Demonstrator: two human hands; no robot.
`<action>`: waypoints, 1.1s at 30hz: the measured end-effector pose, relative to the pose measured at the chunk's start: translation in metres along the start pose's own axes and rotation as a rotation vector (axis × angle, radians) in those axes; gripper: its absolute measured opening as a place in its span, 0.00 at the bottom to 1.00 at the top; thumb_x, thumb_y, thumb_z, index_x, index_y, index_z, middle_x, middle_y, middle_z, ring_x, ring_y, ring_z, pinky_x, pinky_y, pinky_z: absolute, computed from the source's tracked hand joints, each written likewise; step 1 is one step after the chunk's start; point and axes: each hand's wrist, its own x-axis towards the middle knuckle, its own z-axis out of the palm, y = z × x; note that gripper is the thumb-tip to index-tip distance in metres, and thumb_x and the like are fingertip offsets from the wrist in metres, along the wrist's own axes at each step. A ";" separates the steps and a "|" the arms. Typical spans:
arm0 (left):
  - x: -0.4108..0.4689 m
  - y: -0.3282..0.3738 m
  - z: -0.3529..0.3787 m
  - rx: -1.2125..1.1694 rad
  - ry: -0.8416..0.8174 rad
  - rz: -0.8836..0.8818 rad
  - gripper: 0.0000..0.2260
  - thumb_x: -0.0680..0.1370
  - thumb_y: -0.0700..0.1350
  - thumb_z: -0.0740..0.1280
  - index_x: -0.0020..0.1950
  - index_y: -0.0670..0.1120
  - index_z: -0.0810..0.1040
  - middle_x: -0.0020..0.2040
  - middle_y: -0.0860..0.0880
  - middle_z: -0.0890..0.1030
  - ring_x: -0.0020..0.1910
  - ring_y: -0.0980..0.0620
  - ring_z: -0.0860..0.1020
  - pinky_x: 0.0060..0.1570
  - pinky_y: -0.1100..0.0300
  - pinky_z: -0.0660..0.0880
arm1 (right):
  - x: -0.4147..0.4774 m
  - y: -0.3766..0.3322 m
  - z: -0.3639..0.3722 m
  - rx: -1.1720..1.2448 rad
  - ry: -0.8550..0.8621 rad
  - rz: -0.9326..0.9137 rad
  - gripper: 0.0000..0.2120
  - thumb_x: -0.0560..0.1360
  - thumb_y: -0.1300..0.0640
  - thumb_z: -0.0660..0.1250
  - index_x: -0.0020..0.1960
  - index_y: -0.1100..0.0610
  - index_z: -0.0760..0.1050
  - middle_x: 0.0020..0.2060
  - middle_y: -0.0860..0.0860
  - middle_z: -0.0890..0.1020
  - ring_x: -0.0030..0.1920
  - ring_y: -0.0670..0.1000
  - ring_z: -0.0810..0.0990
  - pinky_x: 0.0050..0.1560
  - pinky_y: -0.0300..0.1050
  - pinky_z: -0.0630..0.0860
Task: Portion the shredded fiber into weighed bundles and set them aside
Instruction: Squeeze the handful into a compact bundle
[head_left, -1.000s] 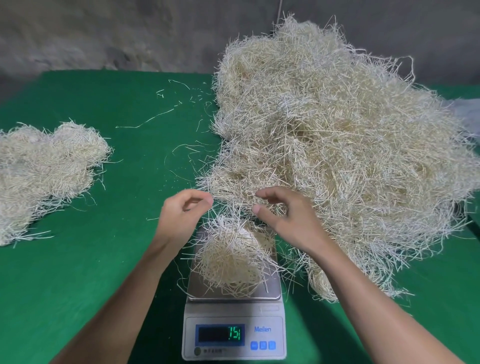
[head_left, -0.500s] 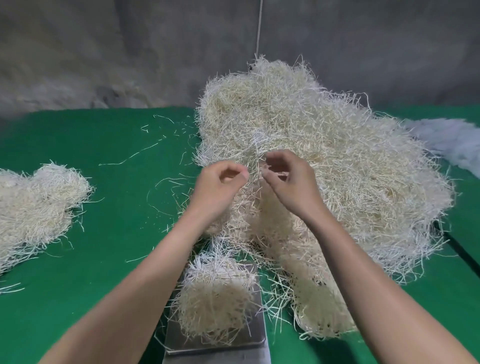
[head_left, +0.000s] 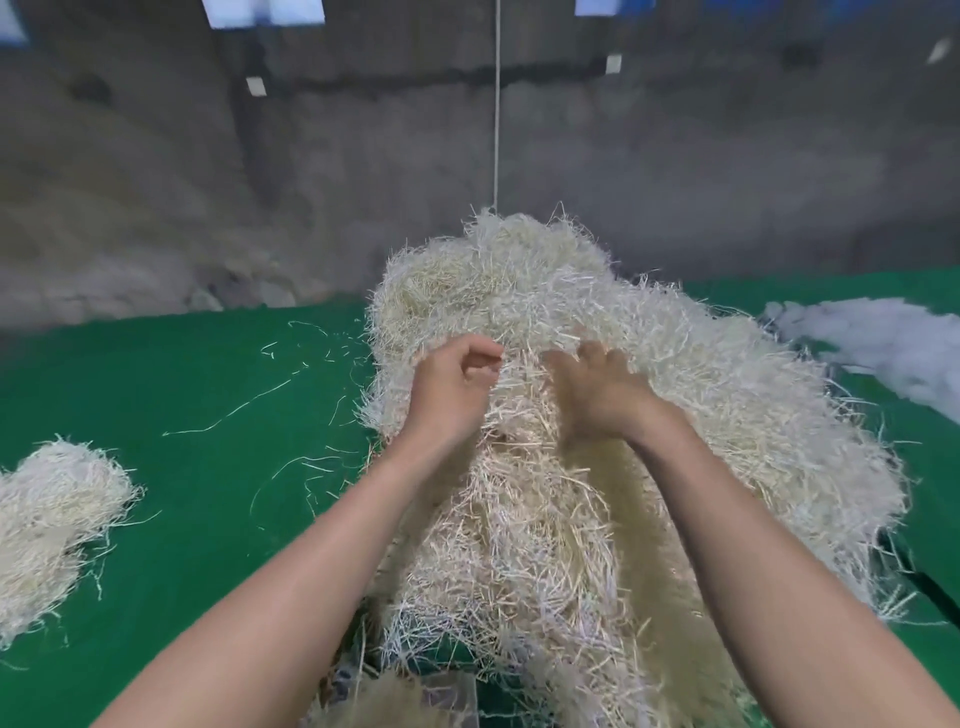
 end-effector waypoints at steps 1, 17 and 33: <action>0.004 -0.004 0.006 0.023 -0.041 -0.021 0.13 0.77 0.34 0.64 0.51 0.52 0.75 0.50 0.54 0.78 0.50 0.59 0.77 0.43 0.74 0.73 | 0.003 0.003 0.004 0.017 -0.030 -0.022 0.45 0.65 0.62 0.75 0.73 0.43 0.54 0.70 0.58 0.63 0.66 0.62 0.68 0.63 0.61 0.70; 0.020 0.024 0.008 -0.457 0.217 0.034 0.21 0.73 0.49 0.71 0.64 0.50 0.69 0.52 0.56 0.74 0.45 0.64 0.73 0.46 0.67 0.71 | 0.014 -0.017 -0.045 1.023 0.751 -0.453 0.19 0.68 0.71 0.69 0.50 0.52 0.70 0.45 0.41 0.74 0.46 0.35 0.74 0.49 0.27 0.70; 0.052 0.018 -0.049 -1.020 0.099 -0.394 0.15 0.65 0.44 0.73 0.50 0.43 0.79 0.56 0.44 0.80 0.52 0.47 0.81 0.48 0.53 0.77 | 0.043 -0.050 0.016 0.503 0.352 -0.311 0.29 0.72 0.51 0.72 0.70 0.51 0.65 0.47 0.43 0.81 0.37 0.39 0.81 0.40 0.35 0.79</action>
